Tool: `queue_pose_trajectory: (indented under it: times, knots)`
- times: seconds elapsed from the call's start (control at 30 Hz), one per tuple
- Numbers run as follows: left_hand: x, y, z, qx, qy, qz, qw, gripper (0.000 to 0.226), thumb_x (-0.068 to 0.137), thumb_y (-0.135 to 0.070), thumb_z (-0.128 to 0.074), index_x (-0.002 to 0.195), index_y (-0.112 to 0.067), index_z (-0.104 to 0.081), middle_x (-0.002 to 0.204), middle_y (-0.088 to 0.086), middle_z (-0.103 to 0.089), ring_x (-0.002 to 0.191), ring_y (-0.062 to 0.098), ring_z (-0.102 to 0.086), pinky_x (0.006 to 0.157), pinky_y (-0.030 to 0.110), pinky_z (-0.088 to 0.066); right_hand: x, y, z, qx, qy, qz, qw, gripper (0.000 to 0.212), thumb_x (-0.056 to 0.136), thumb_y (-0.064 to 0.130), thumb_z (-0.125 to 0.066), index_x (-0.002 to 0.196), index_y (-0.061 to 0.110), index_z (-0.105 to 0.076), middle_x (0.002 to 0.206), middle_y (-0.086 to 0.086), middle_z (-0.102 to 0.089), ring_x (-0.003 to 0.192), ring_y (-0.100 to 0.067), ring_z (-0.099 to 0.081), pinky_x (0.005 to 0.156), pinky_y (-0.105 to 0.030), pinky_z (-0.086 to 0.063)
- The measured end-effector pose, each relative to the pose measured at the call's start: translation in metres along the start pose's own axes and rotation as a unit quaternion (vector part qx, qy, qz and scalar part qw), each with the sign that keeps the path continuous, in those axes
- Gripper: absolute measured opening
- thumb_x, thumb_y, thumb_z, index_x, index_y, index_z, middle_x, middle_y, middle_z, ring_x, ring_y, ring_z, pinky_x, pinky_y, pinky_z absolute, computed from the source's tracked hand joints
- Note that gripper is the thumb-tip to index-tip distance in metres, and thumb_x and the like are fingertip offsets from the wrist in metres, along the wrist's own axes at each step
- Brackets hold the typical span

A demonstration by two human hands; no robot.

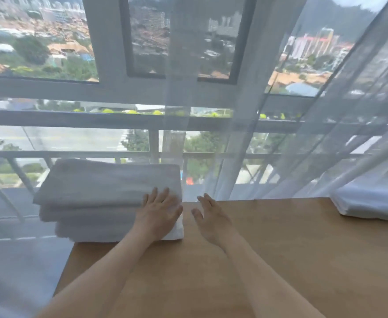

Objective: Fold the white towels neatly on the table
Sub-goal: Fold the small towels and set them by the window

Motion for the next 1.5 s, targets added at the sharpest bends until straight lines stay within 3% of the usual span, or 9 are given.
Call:
queue_pose_trajectory:
  times: [0.1,0.23,0.43,0.7,0.9,1.1,1.3,1.5]
  knots:
    - [-0.013,-0.058,-0.012,-0.035,0.038,-0.024,0.998,0.058,0.101,-0.060,-0.028,0.152,-0.033,-0.037,0.166,-0.008,-0.018,0.154,0.014,-0.010,0.121,0.040,-0.019,-0.038,-0.049,0.030,0.014,-0.010,-0.014,1.000,0.056,0.105,0.044,-0.035,0.156,0.024,-0.026,0.166,0.002,-0.015,0.152,-0.018,-0.014,0.120,-0.033,-0.016]
    - [-0.034,-0.143,-0.034,0.000,0.034,-0.055,0.998,0.061,0.101,-0.061,-0.026,0.153,-0.030,-0.035,0.165,-0.005,-0.023,0.153,0.016,-0.014,0.120,0.040,-0.019,-0.094,-0.124,0.072,0.023,-0.051,-0.045,0.997,0.050,0.104,0.042,-0.039,0.149,0.020,-0.036,0.159,-0.002,-0.031,0.146,-0.026,-0.029,0.112,-0.032,-0.026]
    - [-0.048,-0.271,-0.071,0.000,0.029,-0.101,0.994,0.065,0.100,-0.064,-0.025,0.152,-0.027,-0.037,0.165,-0.002,-0.023,0.152,0.019,-0.019,0.119,0.040,-0.016,-0.166,-0.228,0.126,-0.006,-0.079,-0.093,0.992,0.060,0.104,0.044,-0.039,0.157,0.020,-0.024,0.165,-0.006,-0.021,0.150,-0.025,-0.022,0.121,-0.035,-0.020]
    - [-0.043,-0.415,-0.123,0.023,0.072,-0.164,0.984,0.063,0.100,-0.065,-0.020,0.147,-0.033,-0.045,0.167,-0.002,-0.018,0.152,0.020,-0.019,0.119,0.039,-0.017,-0.233,-0.354,0.190,0.006,-0.108,-0.177,0.978,0.061,0.103,0.045,-0.039,0.157,0.024,-0.024,0.167,0.000,-0.015,0.152,-0.022,-0.017,0.122,-0.036,-0.017]
    - [-0.003,-0.495,-0.161,0.021,0.084,-0.181,0.980,0.064,0.099,-0.066,-0.019,0.149,-0.034,-0.041,0.167,-0.002,-0.016,0.152,0.021,-0.018,0.120,0.039,-0.017,-0.240,-0.430,0.232,0.002,-0.117,-0.208,0.971,0.059,0.102,0.048,-0.038,0.156,0.026,-0.025,0.165,0.002,-0.021,0.150,-0.022,-0.025,0.120,-0.039,-0.024]
    - [0.063,-0.568,-0.208,0.000,0.087,-0.182,0.980,0.065,0.099,-0.065,-0.019,0.150,-0.029,-0.040,0.166,0.000,-0.021,0.151,0.022,-0.023,0.118,0.041,-0.022,-0.229,-0.522,0.280,-0.013,-0.083,-0.248,0.965,0.060,0.104,0.047,-0.037,0.158,0.026,-0.021,0.167,0.003,-0.015,0.153,-0.017,-0.010,0.124,-0.037,-0.014]
    - [0.114,-0.625,-0.252,-0.001,0.134,-0.178,0.975,0.067,0.101,-0.063,-0.020,0.150,-0.023,-0.042,0.164,0.004,-0.026,0.149,0.022,-0.028,0.118,0.042,-0.026,-0.203,-0.588,0.316,0.001,-0.067,-0.267,0.961,0.061,0.104,0.048,-0.037,0.158,0.026,-0.020,0.166,0.004,-0.017,0.153,-0.015,-0.009,0.124,-0.039,-0.013]
    - [0.165,-0.673,-0.257,0.000,0.114,-0.184,0.976,0.065,0.101,-0.061,-0.021,0.144,-0.020,-0.048,0.159,0.004,-0.036,0.143,0.023,-0.037,0.113,0.041,-0.033,-0.166,-0.638,0.343,0.023,-0.059,-0.272,0.960,0.060,0.105,0.044,-0.039,0.158,0.021,-0.023,0.165,0.000,-0.021,0.152,-0.017,-0.014,0.123,-0.038,-0.016]
Point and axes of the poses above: each hand's wrist, its own x-axis towards the middle knuckle, its own z-axis out of the back of the hand, y = z × x, the point moved 2 cm from there along x, towards the middle knuckle
